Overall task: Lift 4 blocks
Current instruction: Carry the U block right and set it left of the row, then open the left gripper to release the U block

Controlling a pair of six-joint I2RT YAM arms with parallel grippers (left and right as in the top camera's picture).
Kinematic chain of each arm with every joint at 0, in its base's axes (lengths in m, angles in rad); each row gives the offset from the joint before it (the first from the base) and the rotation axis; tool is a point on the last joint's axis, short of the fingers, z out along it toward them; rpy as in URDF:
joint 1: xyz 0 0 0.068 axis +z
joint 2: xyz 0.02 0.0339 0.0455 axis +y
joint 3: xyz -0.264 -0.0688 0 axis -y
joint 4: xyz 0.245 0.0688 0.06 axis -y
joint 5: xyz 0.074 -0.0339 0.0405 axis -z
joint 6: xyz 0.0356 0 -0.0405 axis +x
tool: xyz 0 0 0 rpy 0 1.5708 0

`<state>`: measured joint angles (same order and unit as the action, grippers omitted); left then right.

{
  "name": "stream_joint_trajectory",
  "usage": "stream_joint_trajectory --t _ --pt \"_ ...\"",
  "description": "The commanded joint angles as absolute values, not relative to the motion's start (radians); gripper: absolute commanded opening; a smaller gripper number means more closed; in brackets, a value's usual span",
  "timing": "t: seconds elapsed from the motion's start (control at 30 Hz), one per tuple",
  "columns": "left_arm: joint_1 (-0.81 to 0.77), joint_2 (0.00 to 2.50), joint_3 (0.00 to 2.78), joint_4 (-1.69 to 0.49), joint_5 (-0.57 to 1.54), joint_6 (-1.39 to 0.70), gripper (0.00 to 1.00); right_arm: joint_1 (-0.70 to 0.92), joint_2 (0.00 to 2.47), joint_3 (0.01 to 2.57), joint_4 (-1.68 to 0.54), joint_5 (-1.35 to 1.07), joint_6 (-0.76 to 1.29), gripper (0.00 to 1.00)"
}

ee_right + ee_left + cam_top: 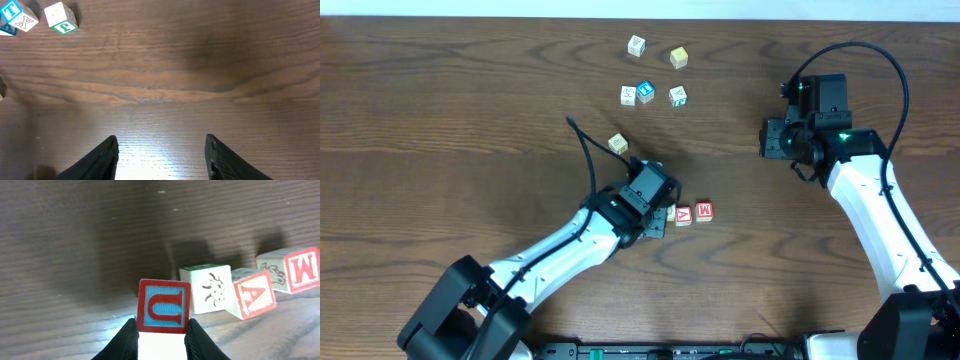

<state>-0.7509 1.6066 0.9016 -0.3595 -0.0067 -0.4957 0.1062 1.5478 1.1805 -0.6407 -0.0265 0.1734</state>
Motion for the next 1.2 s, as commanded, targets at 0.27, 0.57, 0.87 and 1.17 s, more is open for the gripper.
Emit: stream_joint_trajectory --t 0.27,0.57,0.87,1.17 --pt "-0.776 1.65 0.884 -0.358 -0.02 -0.548 0.13 0.109 1.559 1.169 -0.64 -0.016 0.16 0.52" --pt "-0.776 1.65 0.884 -0.327 -0.046 -0.549 0.14 0.109 1.559 1.169 -0.64 -0.017 0.16 0.52" --pt "-0.776 1.65 0.884 -0.298 -0.046 -0.553 0.17 0.109 1.559 1.169 -0.64 -0.016 0.16 0.52" --pt "-0.776 1.65 0.884 -0.298 -0.046 -0.553 0.25 0.109 1.559 1.169 -0.64 -0.016 0.16 0.52"
